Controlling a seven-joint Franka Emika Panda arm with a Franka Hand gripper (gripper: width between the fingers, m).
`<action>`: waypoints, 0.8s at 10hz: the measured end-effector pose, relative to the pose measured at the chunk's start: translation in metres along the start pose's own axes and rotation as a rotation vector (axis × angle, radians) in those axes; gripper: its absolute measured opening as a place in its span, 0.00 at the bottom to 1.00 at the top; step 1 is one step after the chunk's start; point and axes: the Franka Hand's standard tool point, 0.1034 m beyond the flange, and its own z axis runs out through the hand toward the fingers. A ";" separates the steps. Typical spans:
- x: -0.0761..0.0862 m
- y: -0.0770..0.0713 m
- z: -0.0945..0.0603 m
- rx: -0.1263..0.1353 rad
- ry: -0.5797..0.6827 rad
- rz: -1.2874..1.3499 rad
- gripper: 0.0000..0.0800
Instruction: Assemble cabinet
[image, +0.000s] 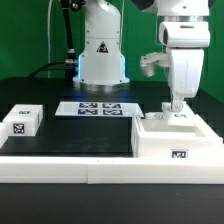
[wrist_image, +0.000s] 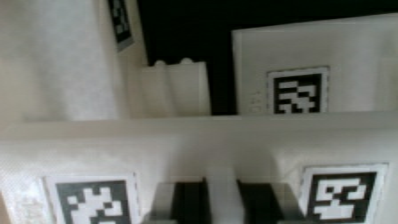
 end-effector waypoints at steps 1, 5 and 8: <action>0.001 0.004 0.000 0.004 -0.002 0.002 0.09; 0.000 0.046 0.000 0.000 -0.011 0.013 0.09; 0.000 0.053 -0.001 -0.010 -0.012 0.000 0.09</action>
Offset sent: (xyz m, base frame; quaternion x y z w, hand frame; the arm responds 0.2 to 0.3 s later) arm 0.0407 0.0080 -0.0067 0.0061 -0.0003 -0.0079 1.0000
